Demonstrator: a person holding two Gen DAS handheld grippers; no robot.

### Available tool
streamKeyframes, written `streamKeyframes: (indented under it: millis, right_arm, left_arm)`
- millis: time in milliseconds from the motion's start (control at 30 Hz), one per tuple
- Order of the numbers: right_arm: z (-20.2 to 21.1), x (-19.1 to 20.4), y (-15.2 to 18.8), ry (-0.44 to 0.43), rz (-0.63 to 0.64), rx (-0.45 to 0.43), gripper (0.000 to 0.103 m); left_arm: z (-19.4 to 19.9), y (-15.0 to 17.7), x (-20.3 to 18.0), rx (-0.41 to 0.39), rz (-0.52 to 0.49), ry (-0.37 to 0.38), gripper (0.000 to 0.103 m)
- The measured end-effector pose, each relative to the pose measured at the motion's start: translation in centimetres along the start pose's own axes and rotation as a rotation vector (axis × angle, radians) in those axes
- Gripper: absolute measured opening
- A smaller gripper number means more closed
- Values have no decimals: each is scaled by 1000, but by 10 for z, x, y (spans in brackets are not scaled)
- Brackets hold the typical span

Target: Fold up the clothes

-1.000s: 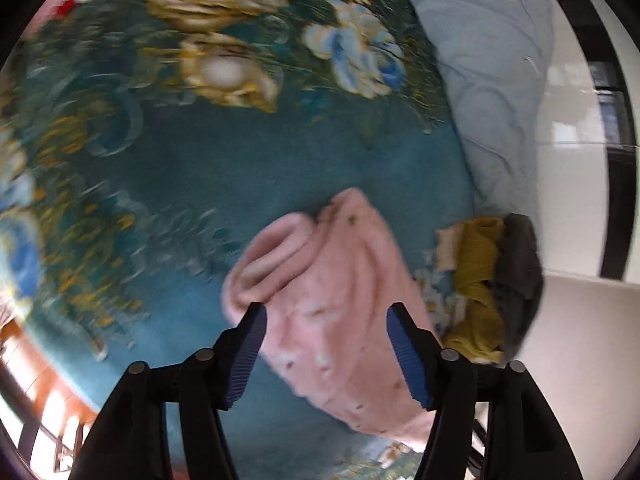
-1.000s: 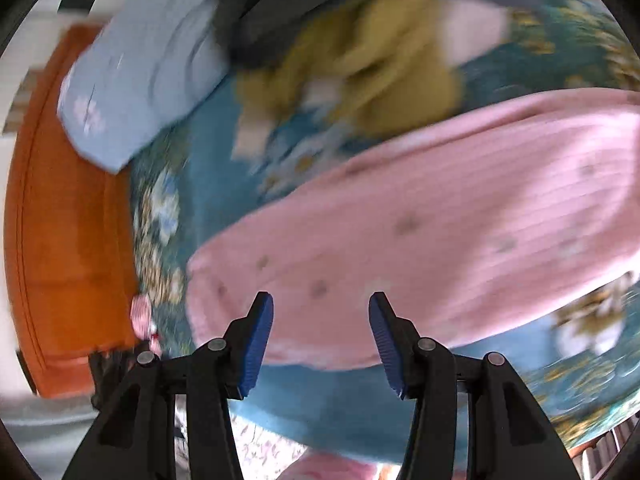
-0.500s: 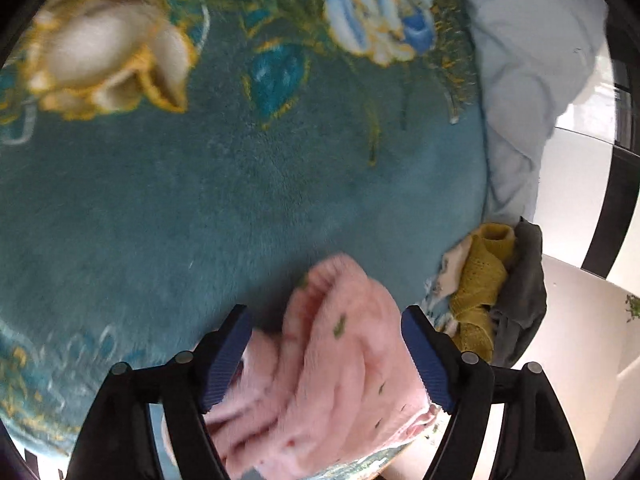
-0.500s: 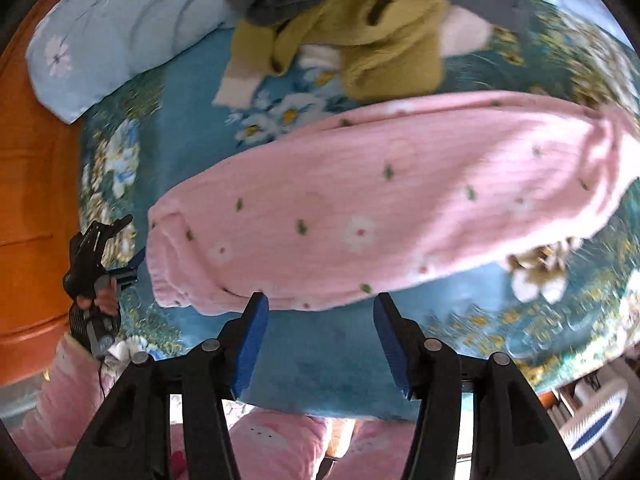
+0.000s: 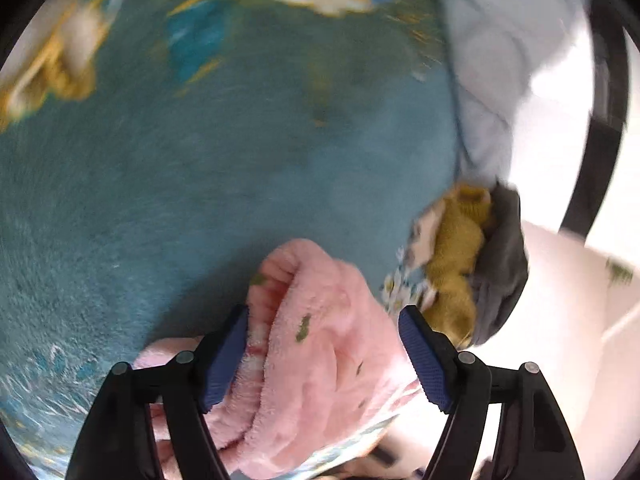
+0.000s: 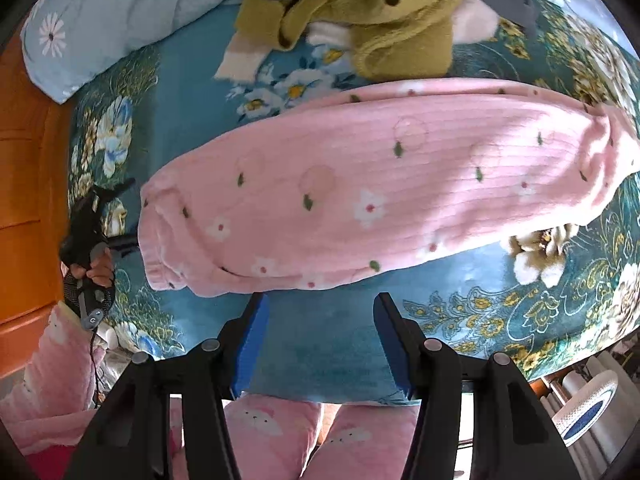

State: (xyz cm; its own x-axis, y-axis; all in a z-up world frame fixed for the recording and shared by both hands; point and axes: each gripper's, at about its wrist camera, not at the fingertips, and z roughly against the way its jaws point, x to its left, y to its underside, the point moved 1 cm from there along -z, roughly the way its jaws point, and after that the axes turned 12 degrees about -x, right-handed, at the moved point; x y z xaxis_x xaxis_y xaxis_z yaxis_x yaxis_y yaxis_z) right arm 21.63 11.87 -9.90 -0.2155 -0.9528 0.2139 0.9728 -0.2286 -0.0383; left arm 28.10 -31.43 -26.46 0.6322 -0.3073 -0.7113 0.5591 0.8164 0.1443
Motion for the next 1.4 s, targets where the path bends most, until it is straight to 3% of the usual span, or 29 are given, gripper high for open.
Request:
streamKeyframes:
  millis: [133,267,333,367,400,467,533,600,700,733,767,867,933,1033,1133,1200,1333,1400]
  right_arm:
    - [-7,10,-3,3,16,12,56]
    - [-7,21,-2,-4,52,15,56]
    - [-7,22,-2,-4,58,15,56]
    - [-7,22,-1,-3,57,15,56]
    - [-7,22,-1,-1,56,16,56]
    - [-9,22,0,-1,50,19,56]
    - [-11,23,1,-2,50,22,56]
    - [-11,26,2,-8,60,23,56]
    - [-12,28,4,-14,68,26,56]
    - [-14,28,4,-13,65,28,56]
    - [-17,27,5,-11,63,32,56]
    - [-23,32,8,-10,71,46,56]
    - [-23,38,10,-15,96,51,56]
    - [-23,42,11,-14,114,53,56]
    - [-27,41,9,-3,106,59,56]
    - [-31,41,9,-2,104,66,56]
    - [-39,56,10,-7,155,94,56]
    - [-44,63,12,-7,176,106,56]
  left_arm:
    - [-4,14,-5,22,-34,-17,68]
    - [3,29,16,0,46,-48,43]
    - [4,36,20,0,53,-59,24]
    - [7,40,17,-2,47,-54,16]
    - [10,43,15,-4,39,-47,14]
    - [29,51,3,0,83,60,13]
    - [57,61,-8,7,133,222,13]
    - [89,74,-13,-20,82,266,13]
    - [91,76,17,-48,8,45,13]
    - [82,74,36,-45,36,-23,13]
    - [73,70,56,-45,100,-46,13]
    - [64,66,75,-65,158,-31,13]
    - [70,67,67,-71,138,14,13]
    - [80,72,62,-90,72,-5,13]
    - [68,72,79,-79,57,-104,15]
    - [55,72,74,-72,37,-134,20]
    - [52,70,61,-95,-74,-193,57]
    - [51,69,62,-104,-103,-210,62]
